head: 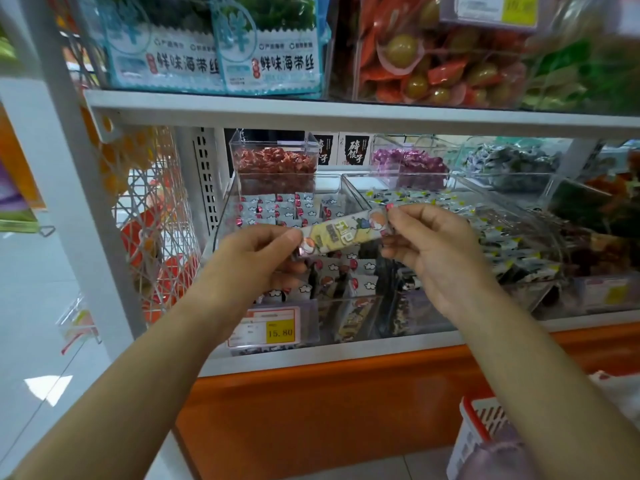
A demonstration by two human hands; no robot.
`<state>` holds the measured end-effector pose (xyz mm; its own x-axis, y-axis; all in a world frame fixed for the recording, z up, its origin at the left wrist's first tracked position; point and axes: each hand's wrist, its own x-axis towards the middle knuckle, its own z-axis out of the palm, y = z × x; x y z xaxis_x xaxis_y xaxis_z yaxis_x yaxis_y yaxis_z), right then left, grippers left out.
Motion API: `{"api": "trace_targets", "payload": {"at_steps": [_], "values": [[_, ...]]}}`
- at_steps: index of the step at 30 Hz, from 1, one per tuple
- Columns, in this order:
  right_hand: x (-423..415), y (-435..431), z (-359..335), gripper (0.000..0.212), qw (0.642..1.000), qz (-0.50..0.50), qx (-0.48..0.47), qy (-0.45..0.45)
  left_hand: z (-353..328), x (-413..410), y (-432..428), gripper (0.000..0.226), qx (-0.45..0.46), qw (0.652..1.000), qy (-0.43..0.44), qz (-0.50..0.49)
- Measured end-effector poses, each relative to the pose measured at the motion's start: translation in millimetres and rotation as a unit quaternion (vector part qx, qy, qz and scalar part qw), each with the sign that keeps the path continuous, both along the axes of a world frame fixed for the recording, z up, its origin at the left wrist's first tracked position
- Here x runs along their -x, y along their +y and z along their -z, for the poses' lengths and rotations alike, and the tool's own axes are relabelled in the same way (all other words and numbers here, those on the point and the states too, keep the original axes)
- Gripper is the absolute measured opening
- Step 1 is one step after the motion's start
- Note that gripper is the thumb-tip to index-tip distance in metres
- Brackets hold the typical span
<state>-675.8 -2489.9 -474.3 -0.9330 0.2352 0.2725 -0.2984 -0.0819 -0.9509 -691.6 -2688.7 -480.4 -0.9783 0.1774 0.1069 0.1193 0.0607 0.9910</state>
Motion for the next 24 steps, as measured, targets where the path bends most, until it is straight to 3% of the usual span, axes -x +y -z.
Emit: {"api": "trace_targets", "payload": {"at_steps": [5, 8, 10, 12, 14, 16, 20, 24], "values": [[-1.9, -4.9, 4.0, 0.015, 0.996, -0.051, -0.029, -0.059, -1.6, 2.5, -4.0, 0.019, -0.198, 0.976, -0.095, -0.007], [-4.9, -8.9, 2.0, 0.017, 0.988, -0.124, 0.018, -0.089, -3.2, 2.9, -5.5, 0.017, -0.254, 0.959, -0.12, -0.023], [-6.4, -11.7, -0.6, 0.019, 0.979, -0.165, 0.062, -0.101, -3.4, 2.0, -5.0, 0.019, -0.219, 0.969, -0.109, -0.044], [-7.0, -13.5, -2.9, 0.017, 0.967, -0.193, 0.127, -0.111, -2.1, 1.3, -5.3, 0.026, -0.092, 0.991, -0.049, -0.082], [-7.3, -13.6, -4.2, 0.014, 0.948, -0.211, 0.201, -0.127, -3.4, 0.4, -6.2, 0.032, 0.037, 0.993, 0.029, -0.111], [-7.2, -12.0, -4.4, 0.011, 0.93, -0.219, 0.259, -0.141, -5.8, -0.4, -6.8, 0.034, 0.065, 0.992, 0.041, -0.103], [-6.8, -10.6, -2.3, 0.01, 0.904, -0.225, 0.323, -0.165, -10.2, -2.8, -3.6, 0.034, -0.091, 0.992, -0.087, -0.031], [-6.3, -14.7, -1.0, 0.008, 0.881, -0.237, 0.37, -0.174, -11.1, -1.4, -1.4, 0.035, -0.271, 0.942, -0.192, 0.04]]}}
